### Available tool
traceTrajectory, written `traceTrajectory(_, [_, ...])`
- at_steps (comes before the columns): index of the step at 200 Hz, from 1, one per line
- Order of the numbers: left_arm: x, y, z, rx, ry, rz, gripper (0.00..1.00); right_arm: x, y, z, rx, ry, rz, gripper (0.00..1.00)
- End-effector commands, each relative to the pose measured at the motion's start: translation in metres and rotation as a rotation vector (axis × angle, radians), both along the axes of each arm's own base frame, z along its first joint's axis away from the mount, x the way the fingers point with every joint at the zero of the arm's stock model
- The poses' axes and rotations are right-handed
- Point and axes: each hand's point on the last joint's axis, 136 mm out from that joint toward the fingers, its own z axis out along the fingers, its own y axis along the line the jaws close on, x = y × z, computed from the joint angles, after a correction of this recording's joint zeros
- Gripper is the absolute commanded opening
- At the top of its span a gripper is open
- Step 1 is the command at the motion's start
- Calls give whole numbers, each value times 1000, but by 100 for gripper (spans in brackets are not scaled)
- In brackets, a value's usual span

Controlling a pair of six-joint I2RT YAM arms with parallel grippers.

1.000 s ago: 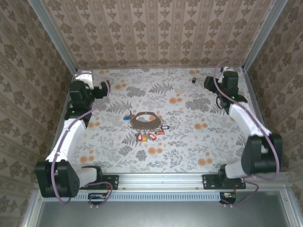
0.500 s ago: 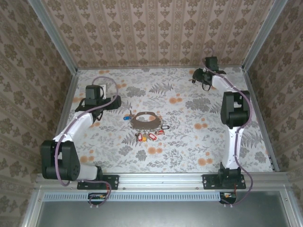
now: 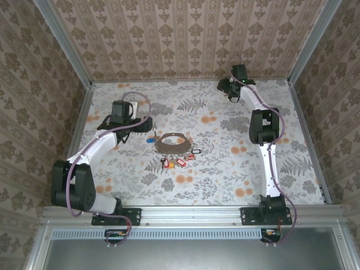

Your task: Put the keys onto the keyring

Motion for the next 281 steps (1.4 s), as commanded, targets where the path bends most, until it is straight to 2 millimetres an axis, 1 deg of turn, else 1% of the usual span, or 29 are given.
traceTrajectory(1, [1, -1, 0, 30, 6, -12, 100, -17, -6, -13, 1, 106, -43, 56])
traceTrajectory(28, [1, -2, 0, 37, 7, -11, 100, -39, -8, -19, -10, 152, -41, 57])
traceTrajectory(37, [1, -1, 0, 39, 8, -11, 100, -46, -8, -17, -9, 149, -40, 57])
traceTrajectory(42, [2, -1, 0, 42, 10, -8, 100, -53, -8, -22, -11, 170, -38, 57])
traceTrajectory(43, [2, -1, 0, 42, 12, -8, 100, -50, -8, -17, -9, 147, -37, 57])
traceTrajectory(49, [2, -1, 0, 42, 10, -7, 100, -54, -8, -18, -10, 149, -37, 57])
traceTrajectory(50, [2, -1, 0, 43, 10, -7, 100, -54, -8, -14, -9, 139, -37, 57])
traceTrajectory(54, [2, -1, 0, 43, 12, -7, 100, -58, -8, -13, -7, 141, -37, 57])
traceTrajectory(94, [1, -2, 2, 40, 11, -2, 100, -104, -5, -4, 16, 155, -24, 57])
traceTrajectory(120, [2, -5, 0, 32, 15, -11, 100, -155, 2, -7, 16, 176, -16, 56])
traceTrajectory(136, [1, -6, -2, 50, 20, -27, 100, -193, 3, -16, -20, 219, -22, 56])
traceTrajectory(138, [1, -5, -2, 54, 20, -28, 100, -197, 4, -13, -22, 216, -20, 56])
traceTrajectory(140, [1, -5, -2, 56, 19, -29, 100, -203, 4, -17, -26, 228, -19, 56])
traceTrajectory(141, [1, -5, -2, 59, 19, -30, 100, -205, 4, -14, -26, 222, -19, 56])
traceTrajectory(158, [0, -2, -2, 80, 14, -30, 100, -245, 9, -18, -47, 251, -2, 56])
traceTrajectory(159, [0, -3, -2, 80, 13, -31, 100, -246, 9, -14, -48, 243, -1, 56])
traceTrajectory(161, [0, -3, -2, 81, 13, -31, 100, -252, 9, -19, -53, 257, -2, 56])
traceTrajectory(163, [0, -3, -2, 82, 11, -34, 100, -256, 9, -15, -56, 250, -2, 56])
traceTrajectory(166, [-1, -3, -2, 81, 10, -36, 100, -264, 9, -19, -61, 262, -5, 56])
traceTrajectory(167, [-1, -3, -2, 82, 10, -37, 100, -265, 9, -15, -62, 255, -5, 56])
traceTrajectory(184, [-3, -7, -4, 82, 11, -60, 100, -303, 6, -19, -63, 276, -21, 56])
traceTrajectory(204, [-7, -13, -6, 95, 13, -98, 100, -335, 1, -14, -63, 270, -28, 56])
traceTrajectory(212, [-10, -18, -6, 89, 15, -126, 100, -343, 2, -9, -63, 258, -12, 56])
traceTrajectory(230, [-19, -34, -3, 60, 12, -212, 100, -350, 11, 7, -79, 227, 90, 57])
traceTrajectory(233, [-21, -37, -4, 58, 12, -229, 100, -349, 14, 18, -86, 198, 113, 57])
traceTrajectory(242, [-27, -46, -3, 61, 4, -284, 100, -346, 23, 34, -101, 158, 191, 56])
traceTrajectory(269, [-41, -71, -7, 52, -24, -424, 100, -333, 79, 73, -129, 15, 534, 55])
traceTrajectory(271, [-41, -73, -6, 48, -26, -433, 100, -332, 84, 68, -134, 23, 560, 54])
traceTrajectory(281, [-47, -84, -4, 13, -32, -492, 100, -328, 105, 70, -167, -10, 695, 54])
